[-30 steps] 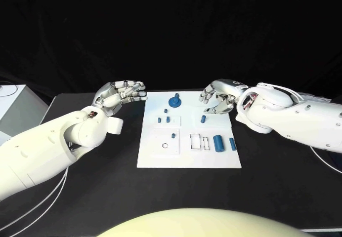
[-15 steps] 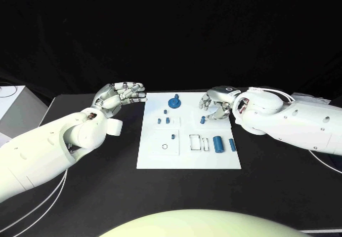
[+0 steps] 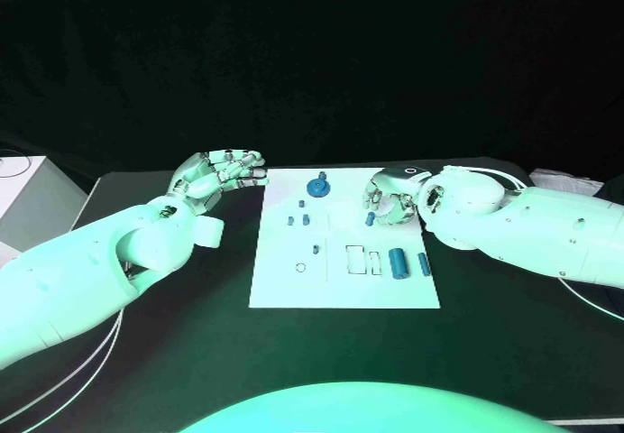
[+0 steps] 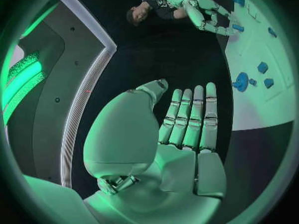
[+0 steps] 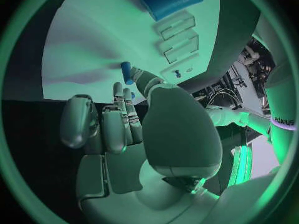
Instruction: Assemble the parts on the task board
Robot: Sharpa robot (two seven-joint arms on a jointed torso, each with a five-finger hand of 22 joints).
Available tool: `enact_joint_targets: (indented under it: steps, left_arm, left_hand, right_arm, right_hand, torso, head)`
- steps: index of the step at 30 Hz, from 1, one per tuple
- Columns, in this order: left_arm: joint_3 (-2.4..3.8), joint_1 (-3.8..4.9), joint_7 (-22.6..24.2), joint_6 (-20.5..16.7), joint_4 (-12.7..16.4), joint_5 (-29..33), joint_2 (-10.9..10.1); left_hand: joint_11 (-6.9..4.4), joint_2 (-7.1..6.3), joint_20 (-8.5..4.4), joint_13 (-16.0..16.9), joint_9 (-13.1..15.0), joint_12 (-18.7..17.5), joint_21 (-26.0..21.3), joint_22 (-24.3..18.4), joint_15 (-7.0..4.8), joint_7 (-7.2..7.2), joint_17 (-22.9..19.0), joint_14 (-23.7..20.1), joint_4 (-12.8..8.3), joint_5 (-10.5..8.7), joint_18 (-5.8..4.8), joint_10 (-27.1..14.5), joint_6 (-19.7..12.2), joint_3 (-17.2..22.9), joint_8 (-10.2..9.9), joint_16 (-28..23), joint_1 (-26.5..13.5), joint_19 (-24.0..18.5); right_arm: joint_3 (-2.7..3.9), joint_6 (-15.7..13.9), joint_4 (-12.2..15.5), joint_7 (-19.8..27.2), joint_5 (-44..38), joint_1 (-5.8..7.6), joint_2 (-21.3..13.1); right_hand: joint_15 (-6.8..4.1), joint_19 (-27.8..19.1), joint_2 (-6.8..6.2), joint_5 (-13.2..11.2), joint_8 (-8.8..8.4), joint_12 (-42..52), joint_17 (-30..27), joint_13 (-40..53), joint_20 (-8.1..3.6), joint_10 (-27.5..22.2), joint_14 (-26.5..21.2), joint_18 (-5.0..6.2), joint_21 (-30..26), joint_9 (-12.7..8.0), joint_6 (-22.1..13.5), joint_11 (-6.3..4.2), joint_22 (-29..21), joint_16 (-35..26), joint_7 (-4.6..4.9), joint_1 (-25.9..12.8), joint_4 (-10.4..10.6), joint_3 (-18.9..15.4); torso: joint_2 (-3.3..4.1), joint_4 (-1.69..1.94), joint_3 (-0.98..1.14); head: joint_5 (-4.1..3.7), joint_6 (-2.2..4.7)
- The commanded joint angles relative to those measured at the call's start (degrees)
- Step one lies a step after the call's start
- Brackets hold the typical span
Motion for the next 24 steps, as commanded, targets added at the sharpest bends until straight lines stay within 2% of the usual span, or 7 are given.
enact_joint_targets:
  steps: [1,4,12,23,24]
  left_arm:
    - [0.03,-0.04,0.8,1.0,0.1,0.3,0.0]
    - [0.03,-0.04,0.8,1.0,0.1,0.3,0.0]
    - [0.03,-0.04,0.8,1.0,0.1,0.3,0.1]
    - [0.03,-0.03,0.6,1.0,0.1,0.3,0.0]
    - [0.03,-0.03,0.6,1.0,0.1,0.3,0.0]
  left_hand:
    - [0.02,0.01,-0.12,0.1,-0.1,0.2,-0.2,-0.1,-0.02,0.06,0.1,-0.4,-0.1,-0.03,0.62,-0.5,-0.3,-0.2,0.2,-0.3,0.6,0.4]
    - [0.02,0.01,-0.12,0.1,-0.1,0.2,-0.2,-0.1,-0.02,0.06,0.1,-0.4,-0.1,-0.03,0.62,-0.5,-0.3,-0.2,0.2,-0.3,0.6,0.4]
    - [0.02,0.01,-0.12,0.1,-0.1,0.2,-0.2,-0.1,-0.02,0.06,0.1,-0.4,-0.1,-0.03,0.62,-0.5,-0.3,-0.2,0.2,-0.3,0.6,0.4]
    - [0.02,0.01,-0.12,0.1,-0.1,0.2,-0.2,-0.1,-0.02,0.06,0.1,-0.4,-0.1,-0.03,0.62,-0.5,-0.3,-0.2,0.2,-0.3,0.6,0.4]
    - [0.02,0.01,-0.12,0.1,-0.1,0.2,-0.2,-0.1,-0.02,0.06,0.1,-0.4,-0.1,-0.03,0.62,-0.5,-0.3,-0.2,0.2,-0.3,0.6,0.4]
  right_arm:
    - [-0.01,0.4,-0.5,-0.8,-1.6,-0.21,0.3]
    - [-0.03,0.2,-0.7,-0.9,-1.6,-0.42,0.6]
    - [-0.05,-0.3,-0.5,-0.9,-1.4,-0.83,1.3]
    - [-0.09,-0.3,-0.8,-1.4,-1.3,-1.29,1.7]
    - [-0.09,-0.4,-0.8,-1.5,-1.4,-1.33,1.7]
  right_hand:
    - [-0.22,1.9,-0.1,1.5,0.3,0.4,0.3,-0.3,0.04,0.9,1.9,-0.15,0.8,-0.1,1.1,-0.02,3.3,0.5,0.0,-0.1,0.8,1.5]
    - [-0.37,2.1,-0.1,2.3,0.58,0.4,0.7,-0.5,-0.07,1.6,2.0,-0.27,1.5,0.0,2.2,-0.18,3.7,0.8,0.05,-0.2,1.4,2.9]
    - [-0.7,2.3,0.36,2.2,0.95,0.6,0.9,-0.8,-0.36,3.5,2.1,-0.38,2.2,0.1,3.5,-0.62,4.2,1.0,-0.11,-0.1,1.9,5.1]
    - [-0.87,2.4,0.42,2.1,1.2,0.7,1.1,-0.8,-0.5,4.3,2.1,-0.46,2.7,0.3,4.1,-0.8,4.4,1.1,-0.19,0.0,1.8,5.8]
    - [-0.97,2.4,0.73,2.0,1.42,0.7,1.2,-0.8,-0.57,4.8,2.2,-0.49,2.9,0.4,4.5,-0.92,4.6,1.2,-0.27,0.4,1.6,6.2]
  torso:
    - [-0.03,0.05,-0.02]
    - [-0.04,0.09,-0.02]
    - [-0.03,0.04,0.0]
    - [0.03,-0.05,0.02]
    - [0.01,-0.03,0.02]
  head:
    - [-0.13,-0.04]
    - [-0.21,-0.07]
    - [-0.24,-0.15]
    - [-0.12,-0.34]
    - [-0.08,-0.37]
